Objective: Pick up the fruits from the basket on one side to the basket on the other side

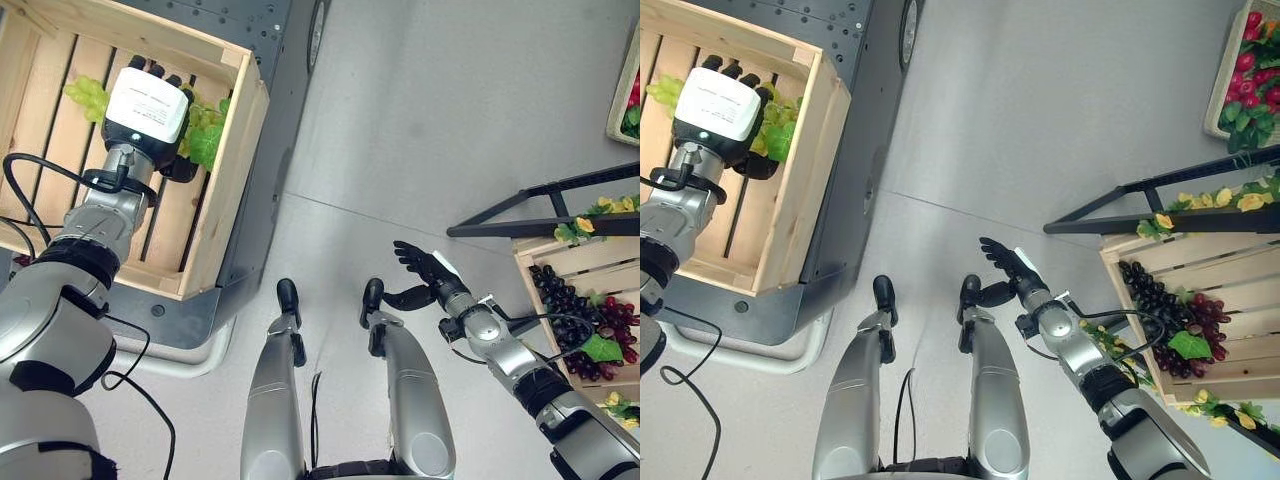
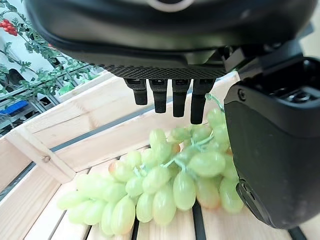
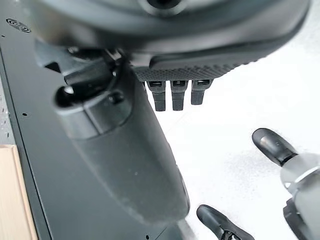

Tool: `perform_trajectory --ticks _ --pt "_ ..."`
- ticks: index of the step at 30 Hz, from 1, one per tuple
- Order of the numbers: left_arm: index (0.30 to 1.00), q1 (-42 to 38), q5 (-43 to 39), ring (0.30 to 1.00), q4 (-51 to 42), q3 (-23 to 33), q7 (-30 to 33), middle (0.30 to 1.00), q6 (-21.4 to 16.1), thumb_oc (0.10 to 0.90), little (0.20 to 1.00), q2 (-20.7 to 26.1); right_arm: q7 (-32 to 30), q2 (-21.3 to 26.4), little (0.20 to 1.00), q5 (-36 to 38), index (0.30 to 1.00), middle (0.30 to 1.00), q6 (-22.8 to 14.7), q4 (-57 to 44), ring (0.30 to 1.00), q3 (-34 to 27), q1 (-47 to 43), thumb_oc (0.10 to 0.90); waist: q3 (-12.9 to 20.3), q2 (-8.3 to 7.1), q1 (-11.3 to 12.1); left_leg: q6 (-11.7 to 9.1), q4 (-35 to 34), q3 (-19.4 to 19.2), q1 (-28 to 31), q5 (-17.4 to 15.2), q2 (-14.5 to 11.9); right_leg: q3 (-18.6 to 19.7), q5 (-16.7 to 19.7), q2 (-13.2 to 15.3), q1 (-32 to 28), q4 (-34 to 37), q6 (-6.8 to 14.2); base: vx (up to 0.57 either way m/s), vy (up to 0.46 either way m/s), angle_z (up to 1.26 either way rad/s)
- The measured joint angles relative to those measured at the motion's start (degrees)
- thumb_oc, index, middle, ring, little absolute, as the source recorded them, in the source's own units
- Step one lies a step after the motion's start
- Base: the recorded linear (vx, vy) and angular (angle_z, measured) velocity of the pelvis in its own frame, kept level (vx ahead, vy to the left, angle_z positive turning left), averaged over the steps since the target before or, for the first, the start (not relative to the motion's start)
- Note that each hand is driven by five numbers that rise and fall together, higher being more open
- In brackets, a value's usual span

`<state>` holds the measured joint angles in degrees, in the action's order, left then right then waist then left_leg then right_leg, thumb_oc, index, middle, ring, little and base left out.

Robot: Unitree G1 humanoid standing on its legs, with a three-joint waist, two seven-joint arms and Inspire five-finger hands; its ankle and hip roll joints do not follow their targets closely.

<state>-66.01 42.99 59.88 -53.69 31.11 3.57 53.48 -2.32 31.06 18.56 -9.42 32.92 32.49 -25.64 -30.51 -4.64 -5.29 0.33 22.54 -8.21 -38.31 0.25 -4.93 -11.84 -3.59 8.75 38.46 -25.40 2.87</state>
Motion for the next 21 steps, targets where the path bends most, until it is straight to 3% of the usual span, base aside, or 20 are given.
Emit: perform_trajectory --ticks 7,12,13,14,15,21 --pt "0.9 -2.8 -2.0 0.9 1.0 0.0 -1.6 0.9 0.1 0.8 0.9 0.1 0.0 0.0 0.9 0.0 0.9 0.9 -0.2 -0.3 0.9 0.0 0.2 0.8 0.1 -0.79 0.0 0.3 2.1 0.0 -2.1 -1.1 -0.6 -0.1 0.1 -0.4 1.0 0.2 0.2 -0.02 0.049 -0.02" --pt "0.9 -6.3 -5.3 0.9 1.1 0.0 -6.7 0.9 -0.4 0.8 0.9 0.7 -0.1 -0.3 0.9 0.1 0.9 0.9 -0.2 -2.0 0.9 0.0 0.0 0.8 0.1 -1.07 0.1 0.3 3.3 0.0 -4.6 -1.4 -1.2 0.0 0.3 -0.9 2.4 0.3 0.4 -0.03 0.034 0.05" --pt "0.844 -6.7 -6.0 0.844 1.1 0.1 -8.0 0.844 -0.8 0.762 0.844 0.7 -0.1 -0.3 0.9 0.1 0.9 0.9 -0.2 -2.4 0.9 0.0 0.0 0.8 0.1 -1.15 0.1 0.3 3.3 -0.1 -4.7 -1.4 -1.2 0.0 0.2 -0.9 2.4 0.4 0.2 0.0 0.0 0.0" --pt "0.549 -6.8 -6.7 0.549 1.1 0.2 -8.6 0.549 -0.9 0.566 0.549 0.7 -0.1 -0.3 0.9 0.1 0.9 0.9 -0.2 -2.6 0.9 0.0 -0.1 0.8 0.2 -1.19 0.1 0.3 3.3 -0.1 -4.7 -1.4 -1.2 0.0 0.2 -0.9 2.4 0.4 0.3 0.0 0.0 0.0" --pt "0.3 -7.0 -8.0 0.3 1.1 0.3 -9.8 0.3 -1.5 0.4 0.3 1.0 -0.1 -0.3 0.9 0.1 0.9 0.9 -0.2 -3.0 0.9 0.0 -0.2 0.8 0.2 -1.31 0.0 0.4 3.4 -0.2 -4.7 -1.5 -1.2 0.0 0.2 -0.9 2.4 0.6 0.4 0.0 0.0 0.0" --pt "0.3 -7.5 -10.2 0.3 2.0 0.6 -10.7 0.3 -6.0 0.4 0.3 2.5 -0.2 -0.3 0.9 0.1 0.9 0.9 -0.4 -3.0 0.9 0.0 -1.4 0.8 0.2 -1.38 0.0 0.8 3.9 -0.3 -5.0 -1.6 -1.2 0.1 0.9 -1.2 2.2 1.3 1.0 -0.02 -0.002 -0.01"
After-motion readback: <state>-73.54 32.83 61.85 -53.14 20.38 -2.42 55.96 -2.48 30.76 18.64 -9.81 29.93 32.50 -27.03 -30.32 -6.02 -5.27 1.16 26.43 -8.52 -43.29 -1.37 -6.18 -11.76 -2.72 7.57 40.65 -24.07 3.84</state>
